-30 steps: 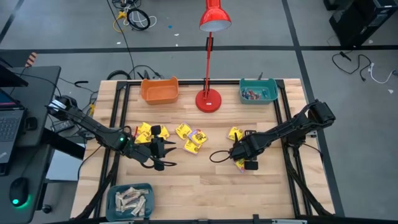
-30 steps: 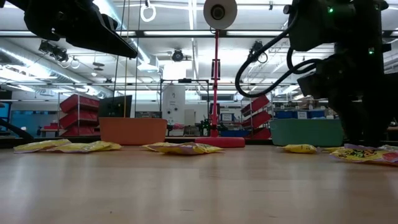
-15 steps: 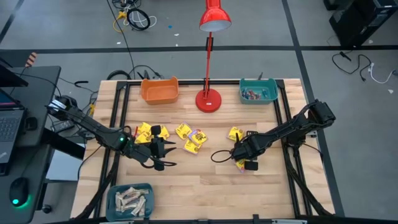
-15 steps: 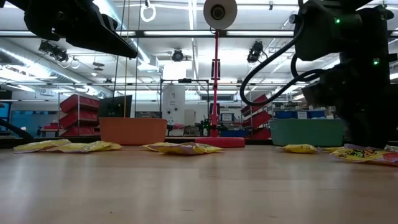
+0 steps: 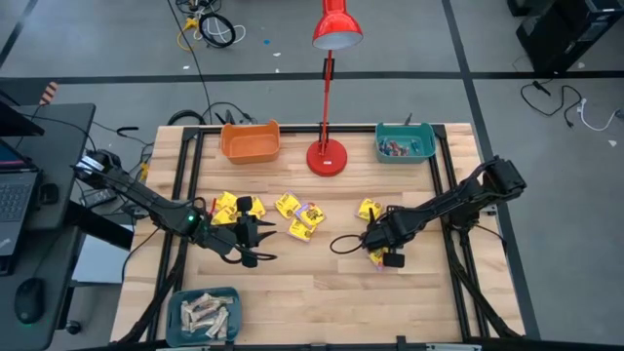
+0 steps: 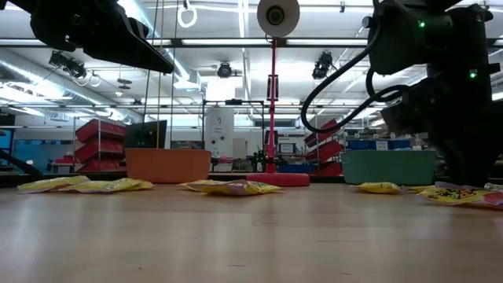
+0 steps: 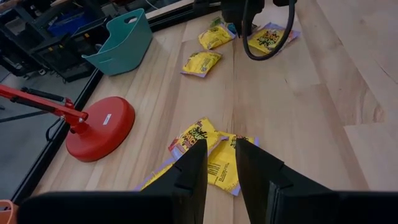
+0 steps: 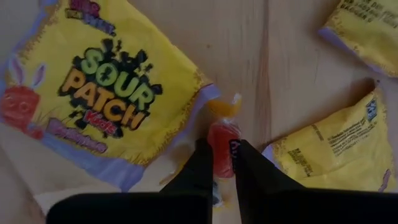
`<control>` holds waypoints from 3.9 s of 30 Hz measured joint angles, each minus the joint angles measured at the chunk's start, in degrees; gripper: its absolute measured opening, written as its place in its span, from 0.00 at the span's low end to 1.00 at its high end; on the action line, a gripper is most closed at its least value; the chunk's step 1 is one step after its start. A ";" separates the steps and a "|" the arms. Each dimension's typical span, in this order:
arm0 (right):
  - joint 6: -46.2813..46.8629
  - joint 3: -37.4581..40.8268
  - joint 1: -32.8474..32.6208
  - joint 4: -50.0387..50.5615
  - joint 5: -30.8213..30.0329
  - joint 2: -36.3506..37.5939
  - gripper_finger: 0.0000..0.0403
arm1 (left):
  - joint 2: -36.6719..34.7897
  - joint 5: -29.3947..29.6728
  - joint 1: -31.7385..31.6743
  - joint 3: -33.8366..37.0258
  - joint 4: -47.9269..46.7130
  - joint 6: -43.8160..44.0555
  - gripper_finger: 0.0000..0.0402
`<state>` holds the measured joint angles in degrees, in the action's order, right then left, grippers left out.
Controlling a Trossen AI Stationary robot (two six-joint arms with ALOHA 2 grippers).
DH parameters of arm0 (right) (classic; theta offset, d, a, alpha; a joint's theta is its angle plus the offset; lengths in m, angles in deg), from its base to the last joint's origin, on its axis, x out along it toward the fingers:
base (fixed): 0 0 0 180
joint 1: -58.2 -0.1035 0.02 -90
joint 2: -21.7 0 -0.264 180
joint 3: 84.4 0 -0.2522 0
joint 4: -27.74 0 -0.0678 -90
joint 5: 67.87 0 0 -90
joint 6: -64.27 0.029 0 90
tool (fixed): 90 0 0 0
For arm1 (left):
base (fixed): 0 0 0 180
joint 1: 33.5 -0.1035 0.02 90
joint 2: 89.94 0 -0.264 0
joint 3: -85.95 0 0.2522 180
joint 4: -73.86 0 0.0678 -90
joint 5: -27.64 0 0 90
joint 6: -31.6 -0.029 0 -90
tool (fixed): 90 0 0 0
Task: Sort candy
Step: Put the small red candy into the green bin
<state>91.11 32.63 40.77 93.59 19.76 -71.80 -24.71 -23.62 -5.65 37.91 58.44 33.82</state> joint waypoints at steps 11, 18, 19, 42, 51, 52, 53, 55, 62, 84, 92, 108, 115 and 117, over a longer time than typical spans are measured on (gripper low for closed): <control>-0.02 -6.23 0.33 5.77 -0.65 -0.03 0.07 | 0.00 0.00 -0.02 0.00 -0.01 0.00 0.22; -4.78 -11.79 3.37 5.43 -1.07 -0.01 0.07 | 0.00 0.00 -0.01 0.00 0.30 -0.07 0.22; -5.72 -12.55 4.12 5.47 -1.09 -0.01 0.07 | 0.00 0.00 -0.02 0.00 0.50 -0.08 0.22; -22.45 -18.32 27.08 5.54 -4.08 0.02 0.06 | 0.00 0.00 0.00 0.00 0.42 -0.44 0.22; -29.22 -18.32 38.08 6.12 -4.28 0.04 0.06 | 0.00 0.00 0.00 0.00 0.42 -0.45 0.22; -30.12 -18.32 39.29 6.51 -4.26 0.04 0.06 | 0.00 0.00 0.00 0.00 0.42 -0.45 0.22; -31.03 -18.32 40.57 6.80 -4.27 0.06 0.06 | 0.00 0.00 -0.02 0.00 0.42 -0.44 0.22; -32.68 -18.32 42.99 7.22 -4.24 0.08 0.06 | 0.00 0.00 -0.02 0.00 0.42 -0.44 0.22; -37.00 -18.31 50.83 8.29 -0.60 2.98 0.06 | 0.00 0.00 0.00 0.00 0.40 -0.46 0.22; -9.77 -18.32 67.45 1.24 -5.67 13.00 0.05 | 0.00 0.00 0.00 0.00 0.49 -1.99 0.22; -7.46 -18.32 68.95 -2.83 -6.51 13.00 0.05 | 0.00 0.01 -0.01 0.00 0.49 -1.97 0.22; -6.85 -18.32 69.66 -2.62 -7.89 3.59 0.05 | -0.02 0.02 -0.02 0.00 0.47 -1.75 0.22; -6.31 -18.32 69.80 -3.33 -7.90 0.27 0.05 | 0.00 0.00 0.00 0.00 0.47 -1.73 0.22; -6.03 -18.32 69.85 -3.42 -7.92 -0.56 0.05 | -0.02 0.00 0.00 0.00 0.47 -1.73 0.22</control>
<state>85.08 14.31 110.62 90.16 11.84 -72.37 -24.73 -23.62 -5.65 37.91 58.91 32.09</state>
